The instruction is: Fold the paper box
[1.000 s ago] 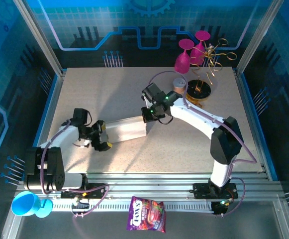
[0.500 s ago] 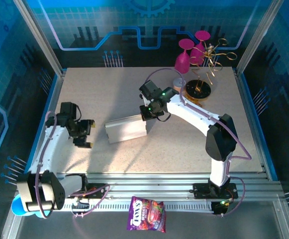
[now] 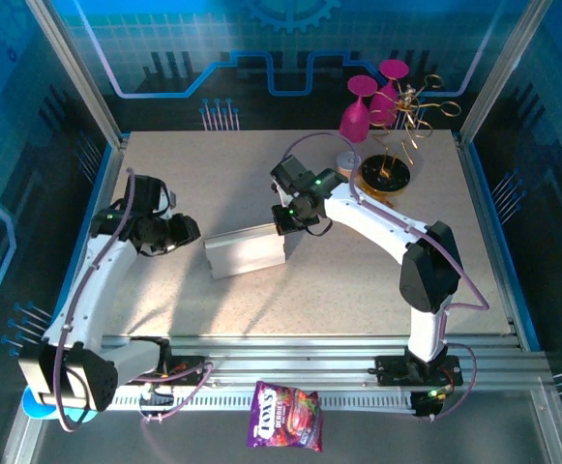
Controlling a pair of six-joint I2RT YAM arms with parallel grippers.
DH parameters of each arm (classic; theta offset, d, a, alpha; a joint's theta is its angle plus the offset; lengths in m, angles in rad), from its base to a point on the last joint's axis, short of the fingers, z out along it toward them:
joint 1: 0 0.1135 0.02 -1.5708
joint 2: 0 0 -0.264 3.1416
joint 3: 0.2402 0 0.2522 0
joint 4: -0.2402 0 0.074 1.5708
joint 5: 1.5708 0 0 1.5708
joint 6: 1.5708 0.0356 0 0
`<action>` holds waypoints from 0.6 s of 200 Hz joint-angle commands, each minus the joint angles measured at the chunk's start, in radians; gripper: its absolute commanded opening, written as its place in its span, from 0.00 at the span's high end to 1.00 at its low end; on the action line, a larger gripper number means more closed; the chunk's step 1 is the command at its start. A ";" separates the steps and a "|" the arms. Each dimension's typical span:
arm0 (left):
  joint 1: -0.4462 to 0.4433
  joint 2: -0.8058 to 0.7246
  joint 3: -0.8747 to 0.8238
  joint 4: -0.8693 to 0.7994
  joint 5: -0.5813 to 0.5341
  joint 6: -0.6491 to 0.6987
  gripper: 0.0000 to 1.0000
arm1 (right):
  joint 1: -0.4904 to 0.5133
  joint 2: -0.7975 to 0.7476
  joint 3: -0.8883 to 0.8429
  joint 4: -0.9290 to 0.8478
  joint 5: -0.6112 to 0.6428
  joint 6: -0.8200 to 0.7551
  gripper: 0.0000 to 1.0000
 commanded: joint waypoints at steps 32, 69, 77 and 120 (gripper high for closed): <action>-0.049 0.071 0.060 -0.051 -0.001 0.229 0.64 | 0.008 0.026 0.036 -0.046 -0.025 -0.016 1.00; -0.072 0.097 0.068 -0.067 -0.031 0.279 0.64 | 0.004 0.031 0.033 -0.050 -0.032 -0.019 1.00; -0.072 0.095 0.068 -0.073 -0.039 0.282 0.64 | 0.004 0.032 0.034 -0.049 -0.033 -0.018 1.00; -0.072 0.094 0.057 -0.093 -0.080 0.307 0.61 | 0.002 0.033 0.033 -0.050 -0.035 -0.019 1.00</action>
